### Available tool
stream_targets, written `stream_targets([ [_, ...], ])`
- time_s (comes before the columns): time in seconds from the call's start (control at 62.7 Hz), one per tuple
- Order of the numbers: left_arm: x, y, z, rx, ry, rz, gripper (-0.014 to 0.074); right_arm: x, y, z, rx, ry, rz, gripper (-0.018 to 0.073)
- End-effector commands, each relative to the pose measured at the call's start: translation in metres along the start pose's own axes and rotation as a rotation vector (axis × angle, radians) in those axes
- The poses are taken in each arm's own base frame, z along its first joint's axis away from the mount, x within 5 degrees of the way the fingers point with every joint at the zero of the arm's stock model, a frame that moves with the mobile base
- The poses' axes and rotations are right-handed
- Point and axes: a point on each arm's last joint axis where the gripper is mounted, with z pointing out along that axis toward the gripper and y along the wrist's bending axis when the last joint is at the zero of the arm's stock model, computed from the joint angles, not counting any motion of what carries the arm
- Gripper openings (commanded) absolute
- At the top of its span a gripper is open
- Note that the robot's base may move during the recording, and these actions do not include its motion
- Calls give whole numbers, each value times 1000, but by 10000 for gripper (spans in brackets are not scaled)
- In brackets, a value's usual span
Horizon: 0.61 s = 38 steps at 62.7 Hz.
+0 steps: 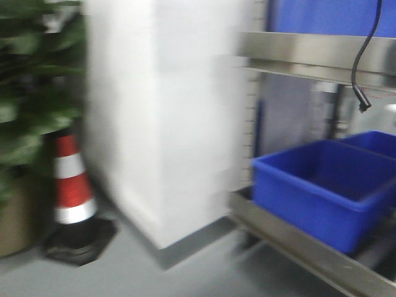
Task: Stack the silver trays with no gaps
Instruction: 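Carry the tray in both grippers past the plant and cone, then drive up to the second rack of blue bins holding the tray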
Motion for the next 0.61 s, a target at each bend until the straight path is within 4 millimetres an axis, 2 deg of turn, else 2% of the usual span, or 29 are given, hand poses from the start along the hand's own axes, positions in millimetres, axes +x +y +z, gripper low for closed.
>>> stream_targets([
  [0.0, -9, 5, -4, -1, -58, 18, -19, -11, 4, -8, -3, -62, -20, -79],
  [0.319, -10, 15, -1, -24, -58, 14, -19, -10, 4, -7, -3, -60, -19, -79],
  [0.59, -10, 16, -1, -25, -57, 14, -19, -10, 4, -7, -3, -60, -19, -79],
])
